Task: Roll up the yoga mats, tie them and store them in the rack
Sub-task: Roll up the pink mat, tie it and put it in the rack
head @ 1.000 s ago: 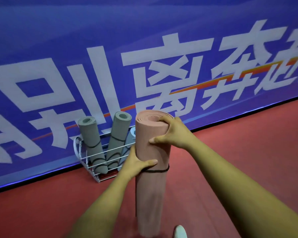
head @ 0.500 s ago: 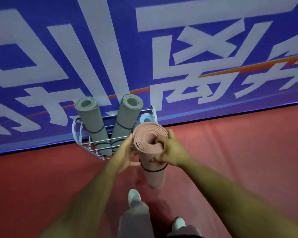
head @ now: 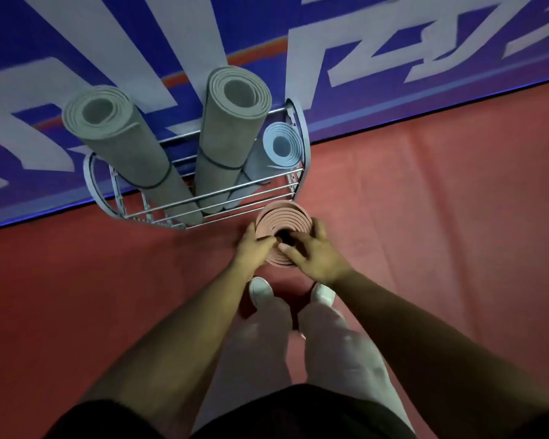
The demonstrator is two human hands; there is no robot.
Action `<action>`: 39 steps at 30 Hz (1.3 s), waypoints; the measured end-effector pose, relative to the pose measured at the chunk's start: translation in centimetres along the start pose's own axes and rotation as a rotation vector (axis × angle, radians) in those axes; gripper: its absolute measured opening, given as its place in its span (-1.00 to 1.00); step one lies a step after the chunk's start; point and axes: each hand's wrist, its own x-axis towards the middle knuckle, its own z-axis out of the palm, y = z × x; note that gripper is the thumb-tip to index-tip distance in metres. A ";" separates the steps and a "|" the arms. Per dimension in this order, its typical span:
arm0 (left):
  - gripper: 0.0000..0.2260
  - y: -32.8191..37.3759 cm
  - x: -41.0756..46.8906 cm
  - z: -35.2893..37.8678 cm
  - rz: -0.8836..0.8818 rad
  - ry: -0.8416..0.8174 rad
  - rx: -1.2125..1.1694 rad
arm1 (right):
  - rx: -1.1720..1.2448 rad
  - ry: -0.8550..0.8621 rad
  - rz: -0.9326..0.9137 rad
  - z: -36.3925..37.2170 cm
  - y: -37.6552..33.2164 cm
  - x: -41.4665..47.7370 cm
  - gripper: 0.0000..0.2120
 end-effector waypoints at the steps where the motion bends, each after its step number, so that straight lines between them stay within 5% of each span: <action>1: -0.47 -0.5 0.6 0.1 -0.005 0.019 0.008 | -0.002 0.013 0.003 0.4 0.5 0.5 -0.54; 3: -0.45 -1.0 1.4 0.4 0.007 0.052 -0.008 | 0.073 0.086 0.027 1.2 1.7 1.7 -0.61; 6: -0.46 -1.9 2.9 0.6 0.003 0.093 -0.017 | 0.204 0.139 0.134 2.0 3.2 3.8 -0.45; 10: -0.47 -2.8 5.5 1.1 -0.001 0.118 0.013 | 0.252 0.164 0.206 3.0 4.4 6.4 -0.59; 15: -0.44 -4.0 8.3 1.6 0.032 0.078 0.099 | 0.305 0.027 0.310 3.0 5.4 9.1 -0.58; 24: -0.48 -1.6 9.2 1.8 -0.007 0.128 0.132 | 0.229 -0.064 0.309 -0.8 6.4 12.1 -0.36; 33: -0.62 6.2 7.4 -2.7 0.023 0.277 0.080 | 0.164 -0.047 0.217 -5.8 1.6 14.4 -0.55; 39: -0.63 12.5 8.5 -7.8 0.322 0.372 0.319 | 0.252 0.065 0.144 -8.2 -3.9 20.5 -0.52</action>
